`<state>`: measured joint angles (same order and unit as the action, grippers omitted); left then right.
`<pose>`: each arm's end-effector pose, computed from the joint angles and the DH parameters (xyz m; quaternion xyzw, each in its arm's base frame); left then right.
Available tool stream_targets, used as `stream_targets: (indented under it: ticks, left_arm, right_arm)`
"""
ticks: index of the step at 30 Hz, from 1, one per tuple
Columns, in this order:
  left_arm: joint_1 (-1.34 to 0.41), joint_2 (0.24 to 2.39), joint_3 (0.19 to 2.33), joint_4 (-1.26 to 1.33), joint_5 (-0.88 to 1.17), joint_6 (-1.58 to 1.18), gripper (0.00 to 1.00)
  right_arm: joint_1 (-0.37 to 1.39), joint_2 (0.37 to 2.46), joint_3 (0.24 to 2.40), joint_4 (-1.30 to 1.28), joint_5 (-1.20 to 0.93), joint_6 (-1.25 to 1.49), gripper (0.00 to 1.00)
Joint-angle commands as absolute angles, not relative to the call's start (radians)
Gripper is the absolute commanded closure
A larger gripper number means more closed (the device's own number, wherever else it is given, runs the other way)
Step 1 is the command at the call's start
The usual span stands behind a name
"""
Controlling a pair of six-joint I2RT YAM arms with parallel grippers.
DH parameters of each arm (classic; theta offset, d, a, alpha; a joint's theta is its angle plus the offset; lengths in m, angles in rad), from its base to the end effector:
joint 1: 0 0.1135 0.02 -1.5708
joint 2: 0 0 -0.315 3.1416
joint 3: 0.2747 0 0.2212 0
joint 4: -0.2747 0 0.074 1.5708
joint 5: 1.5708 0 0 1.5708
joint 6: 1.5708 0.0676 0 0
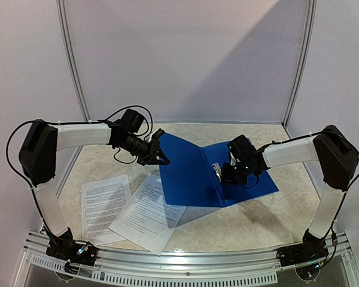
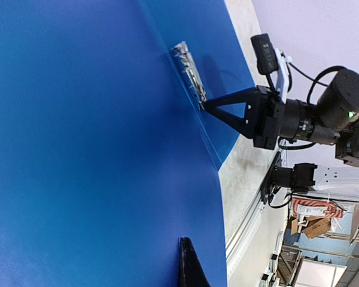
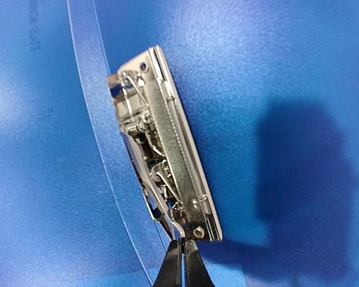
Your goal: Put the files into the folder
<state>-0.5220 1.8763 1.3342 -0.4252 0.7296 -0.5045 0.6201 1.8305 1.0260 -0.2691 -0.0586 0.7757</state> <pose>0.3231 -0.2378 0.2530 0.1138 0.8910 -0.4331 0.0746 0.2901 0.2120 0.1818 0.0681 0.9665 0.1798 0.1702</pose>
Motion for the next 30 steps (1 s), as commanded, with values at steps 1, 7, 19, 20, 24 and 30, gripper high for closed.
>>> stream_targets:
  ticks: [1, 7, 19, 20, 24, 30]
  left_arm:
    - [-0.506, 1.882, 1.359, -0.49, 0.747, -0.476, 1.0]
    - [-0.51, 1.884, 1.363, -0.493, 0.748, -0.475, 1.0]
    - [-0.51, 1.885, 1.374, -0.504, 0.749, -0.467, 1.0]
    - [-0.511, 1.885, 1.376, -0.505, 0.747, -0.466, 1.0]
    - [-0.508, 1.89, 1.38, -0.515, 0.747, -0.463, 1.0]
    - [-0.506, 1.888, 1.384, -0.54, 0.721, -0.439, 1.0]
  right_arm:
    - [0.566, 1.98, 0.978, -0.412, 0.1, 0.754, 1.0]
    - [0.564, 2.03, 0.948, -0.415, 0.154, 0.756, 1.0]
    - [0.572, 2.135, 0.937, -0.496, 0.273, 0.736, 1.0]
    - [0.574, 2.136, 0.935, -0.501, 0.283, 0.739, 1.0]
    - [0.575, 2.152, 0.93, -0.507, 0.285, 0.744, 1.0]
    - [0.534, 2.067, 0.908, -0.483, 0.275, 0.754, 1.0]
